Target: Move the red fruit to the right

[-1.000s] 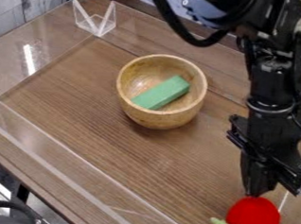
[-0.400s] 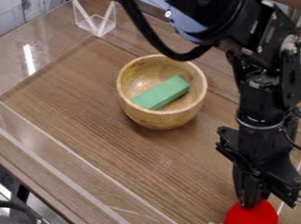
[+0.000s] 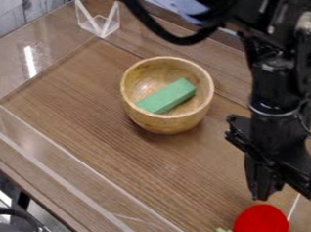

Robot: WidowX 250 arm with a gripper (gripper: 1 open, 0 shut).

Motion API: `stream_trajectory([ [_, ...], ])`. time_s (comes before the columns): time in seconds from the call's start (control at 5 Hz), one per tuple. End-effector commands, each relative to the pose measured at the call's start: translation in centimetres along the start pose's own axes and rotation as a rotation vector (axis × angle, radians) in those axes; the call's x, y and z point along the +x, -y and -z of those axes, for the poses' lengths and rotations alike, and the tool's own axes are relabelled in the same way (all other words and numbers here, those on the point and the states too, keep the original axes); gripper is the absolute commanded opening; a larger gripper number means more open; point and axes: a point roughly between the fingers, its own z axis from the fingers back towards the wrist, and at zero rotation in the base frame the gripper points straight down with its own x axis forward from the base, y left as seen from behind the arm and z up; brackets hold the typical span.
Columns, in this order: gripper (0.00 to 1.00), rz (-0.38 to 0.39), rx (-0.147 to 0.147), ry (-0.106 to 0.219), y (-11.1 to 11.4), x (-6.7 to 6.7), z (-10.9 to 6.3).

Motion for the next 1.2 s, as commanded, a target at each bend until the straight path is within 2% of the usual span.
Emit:
stream_trajectory([
  [0.0, 1.0, -0.005, 0.001, 0.033, 0.1, 1.1, 1.2],
  [0.2, 0.0, 0.035, 0.012, 0.047, 0.0, 1.3, -0.7],
  [0.4, 0.0, 0.077, 0.021, 0.056, -0.2, 1.4, -2.2],
  [0.6, 1.0, 0.051, 0.022, 0.043, 0.5, 1.5, -1.7],
  [0.8, 1.0, 0.026, 0.022, 0.031, 0.7, 1.5, -1.5],
  [1.0, 0.0, -0.055, 0.034, 0.041, 0.7, 1.2, -1.3],
])
